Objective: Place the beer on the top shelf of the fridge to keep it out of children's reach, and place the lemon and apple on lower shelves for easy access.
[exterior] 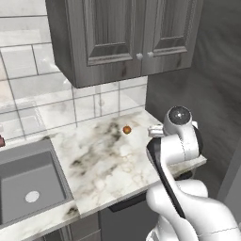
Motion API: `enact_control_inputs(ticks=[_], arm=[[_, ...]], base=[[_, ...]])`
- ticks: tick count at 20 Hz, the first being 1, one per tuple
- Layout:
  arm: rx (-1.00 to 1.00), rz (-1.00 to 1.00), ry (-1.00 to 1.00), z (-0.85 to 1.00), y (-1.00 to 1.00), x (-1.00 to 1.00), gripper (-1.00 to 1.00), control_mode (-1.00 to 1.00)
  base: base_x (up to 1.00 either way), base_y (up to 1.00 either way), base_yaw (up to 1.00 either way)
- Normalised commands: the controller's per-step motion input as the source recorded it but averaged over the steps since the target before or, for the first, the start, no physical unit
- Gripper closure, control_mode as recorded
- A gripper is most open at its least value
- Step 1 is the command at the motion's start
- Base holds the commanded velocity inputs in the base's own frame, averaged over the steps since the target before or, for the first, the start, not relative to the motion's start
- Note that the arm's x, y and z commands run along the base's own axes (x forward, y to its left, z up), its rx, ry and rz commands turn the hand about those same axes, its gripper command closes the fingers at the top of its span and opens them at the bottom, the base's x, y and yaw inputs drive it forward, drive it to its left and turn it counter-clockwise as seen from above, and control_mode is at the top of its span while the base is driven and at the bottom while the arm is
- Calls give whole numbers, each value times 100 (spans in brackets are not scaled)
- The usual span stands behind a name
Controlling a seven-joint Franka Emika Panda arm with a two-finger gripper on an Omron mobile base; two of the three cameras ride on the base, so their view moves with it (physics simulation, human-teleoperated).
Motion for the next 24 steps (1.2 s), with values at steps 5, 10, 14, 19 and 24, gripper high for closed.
enact_control_inputs(ticks=[5,10,14,19,24], arm=[[0,-1,9,-12,-1,50,-100,-100],[0,0,3,-31,0,46,-100,-100],[0,0,0,-42,0,39,-100,-100],[0,0,0,-37,-2,37,-100,-100],[0,0,0,-27,-11,31,-100,-100]], base=[[0,0,0],[0,0,0],[0,0,0],[0,0,0],[0,0,0]])
